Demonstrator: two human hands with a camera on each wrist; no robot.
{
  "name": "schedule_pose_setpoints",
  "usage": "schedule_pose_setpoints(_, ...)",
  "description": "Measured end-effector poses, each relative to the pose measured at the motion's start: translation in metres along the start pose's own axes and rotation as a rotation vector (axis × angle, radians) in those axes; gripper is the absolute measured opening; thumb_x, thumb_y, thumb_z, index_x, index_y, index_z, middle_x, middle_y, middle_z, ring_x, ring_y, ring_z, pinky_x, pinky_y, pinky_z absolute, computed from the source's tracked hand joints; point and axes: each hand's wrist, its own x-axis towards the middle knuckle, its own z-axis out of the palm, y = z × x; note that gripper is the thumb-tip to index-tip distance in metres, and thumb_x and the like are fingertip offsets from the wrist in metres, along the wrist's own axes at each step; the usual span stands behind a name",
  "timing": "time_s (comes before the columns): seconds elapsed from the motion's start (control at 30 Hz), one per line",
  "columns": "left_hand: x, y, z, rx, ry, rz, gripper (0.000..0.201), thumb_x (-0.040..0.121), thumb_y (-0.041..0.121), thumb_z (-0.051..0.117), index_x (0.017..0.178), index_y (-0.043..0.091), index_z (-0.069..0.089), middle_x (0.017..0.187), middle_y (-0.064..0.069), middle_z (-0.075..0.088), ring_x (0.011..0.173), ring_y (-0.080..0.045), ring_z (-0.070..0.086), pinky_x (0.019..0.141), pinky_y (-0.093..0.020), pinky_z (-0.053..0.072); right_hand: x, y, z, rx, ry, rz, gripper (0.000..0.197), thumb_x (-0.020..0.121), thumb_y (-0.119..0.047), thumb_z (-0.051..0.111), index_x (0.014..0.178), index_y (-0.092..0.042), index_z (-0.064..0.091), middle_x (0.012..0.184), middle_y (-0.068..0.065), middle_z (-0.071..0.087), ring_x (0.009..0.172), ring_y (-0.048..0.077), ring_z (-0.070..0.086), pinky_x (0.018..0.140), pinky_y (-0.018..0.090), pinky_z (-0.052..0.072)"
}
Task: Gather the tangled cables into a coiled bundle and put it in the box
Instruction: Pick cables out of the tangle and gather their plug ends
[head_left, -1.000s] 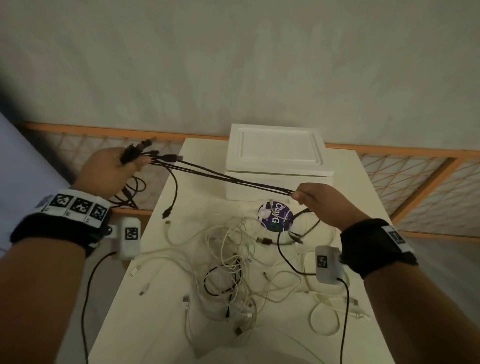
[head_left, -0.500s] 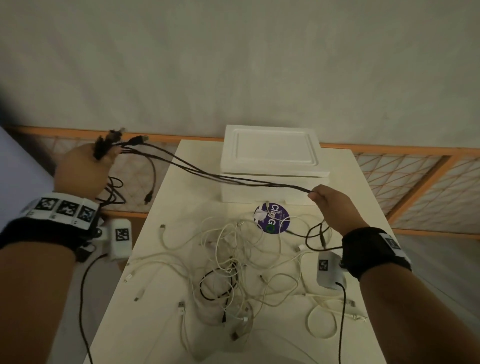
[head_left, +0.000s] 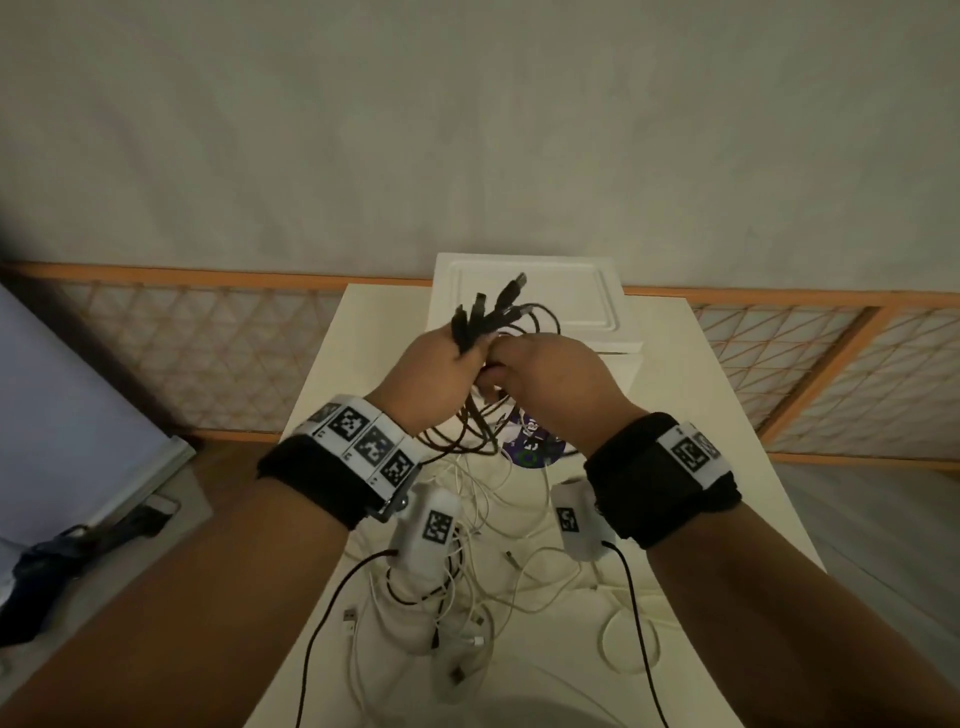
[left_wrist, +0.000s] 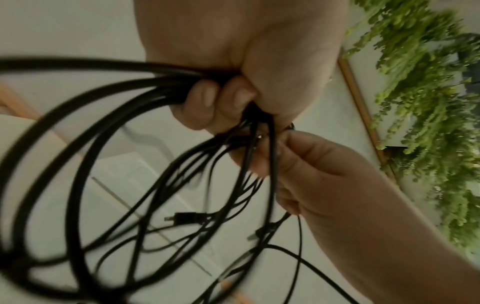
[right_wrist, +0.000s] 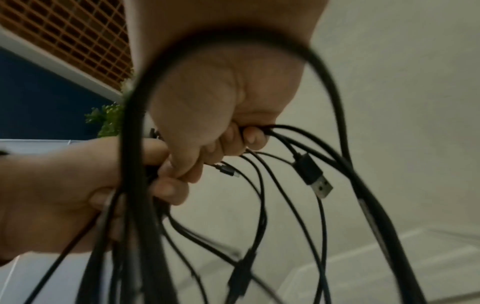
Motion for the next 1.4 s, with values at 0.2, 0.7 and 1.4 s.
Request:
schedule_pose_setpoints(0.2,-0.004,-0.014,-0.003,0.157,0.021,-0.022,0.035,0.097,0.044,0.042,0.069,0.026,0.048,0.067,-0.006,0.060,0.067,-0.028,0.059,0.066,-0.038,0.044,-0.021,0.016,-0.008,0.073,-0.074,0.050,0.035,0.087,-0.045,0.060,0.107,-0.018,0.053,0.082,-0.001,0.061,0.079,0.020,0.060,0.072,0.035,0.048)
schedule_pose_setpoints(0.7,-0.014,-0.022,0.012,0.226,0.045,-0.077,0.035,0.096,0.047,0.042,0.084,0.016,0.055,0.072,-0.006,0.064,0.070,-0.025,0.063,0.065,-0.036,0.048,-0.072,0.073,-0.008,0.116,-0.241,0.105,0.025,0.090,-0.044,0.056,0.099,-0.021,0.056,0.083,-0.002,0.062,0.077,0.018,0.056,0.068,0.029,0.042)
schedule_pose_setpoints(1.4,-0.009,-0.045,-0.084,0.261,0.542,-0.319,0.046,0.098,0.041,0.043,0.106,-0.001,0.060,0.086,-0.019,0.061,0.080,-0.036,0.058,0.066,-0.038,0.039,-0.174,0.236,0.037,-0.339,-0.445,0.648,0.026,0.085,-0.007,0.044,0.091,-0.030,0.055,0.112,-0.001,0.062,0.098,0.018,0.058,0.086,0.032,0.048)
